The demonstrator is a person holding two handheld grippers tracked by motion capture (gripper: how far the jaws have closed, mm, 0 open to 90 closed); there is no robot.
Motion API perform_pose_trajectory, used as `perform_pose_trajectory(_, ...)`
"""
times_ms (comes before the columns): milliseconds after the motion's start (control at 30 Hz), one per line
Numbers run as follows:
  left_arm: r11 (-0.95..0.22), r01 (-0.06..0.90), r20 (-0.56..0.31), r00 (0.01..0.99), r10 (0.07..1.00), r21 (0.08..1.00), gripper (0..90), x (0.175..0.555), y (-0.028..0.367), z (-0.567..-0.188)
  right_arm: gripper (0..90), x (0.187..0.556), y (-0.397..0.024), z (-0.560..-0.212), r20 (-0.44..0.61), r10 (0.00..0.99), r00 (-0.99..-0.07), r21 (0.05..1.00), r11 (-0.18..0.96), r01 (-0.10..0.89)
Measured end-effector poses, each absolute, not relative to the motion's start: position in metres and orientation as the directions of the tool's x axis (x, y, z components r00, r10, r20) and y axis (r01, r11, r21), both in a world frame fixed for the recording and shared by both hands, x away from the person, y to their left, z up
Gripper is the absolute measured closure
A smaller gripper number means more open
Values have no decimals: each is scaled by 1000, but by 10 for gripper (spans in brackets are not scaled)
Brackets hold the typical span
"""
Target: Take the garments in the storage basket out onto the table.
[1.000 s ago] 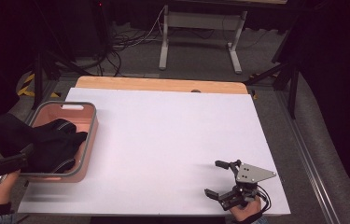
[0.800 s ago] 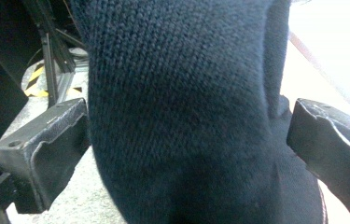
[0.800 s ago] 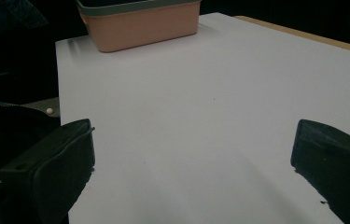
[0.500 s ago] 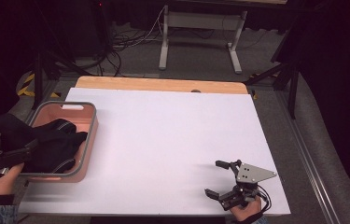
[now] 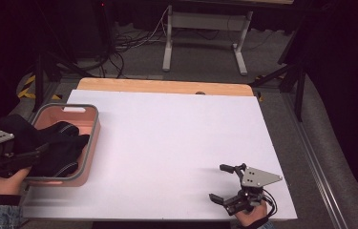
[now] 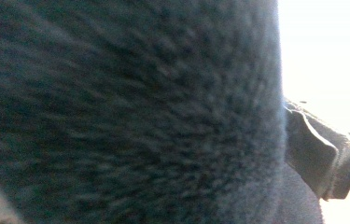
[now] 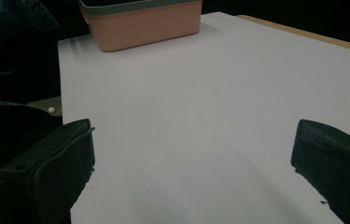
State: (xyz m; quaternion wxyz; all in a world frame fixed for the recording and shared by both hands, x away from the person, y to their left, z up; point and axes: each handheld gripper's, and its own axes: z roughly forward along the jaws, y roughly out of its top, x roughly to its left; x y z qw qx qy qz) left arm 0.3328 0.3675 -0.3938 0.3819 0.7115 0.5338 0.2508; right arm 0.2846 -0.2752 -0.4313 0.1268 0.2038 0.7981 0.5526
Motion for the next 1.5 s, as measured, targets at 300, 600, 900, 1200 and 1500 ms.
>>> perform_pose_trajectory(300,-184,618,-35,324,945,764,163,340,361,-400,3,285,-275,-432,26,464,-885,933,307,188)
perform_pose_trajectory(600,-200,637,-23,324,946,744,572,337,365,-400,4,285,-275,-432,29,464,-885,933,305,191)
perform_pose_trajectory(900,-200,628,-14,318,948,752,665,336,362,-397,4,285,-275,-432,29,465,-885,934,304,190)
perform_pose_trajectory(1200,-187,545,10,311,950,817,681,328,359,-383,4,286,-275,-432,28,465,-885,933,306,190)
perform_pose_trajectory(1500,-177,475,14,327,945,862,684,323,355,-358,4,285,-275,-432,28,465,-885,933,305,190)
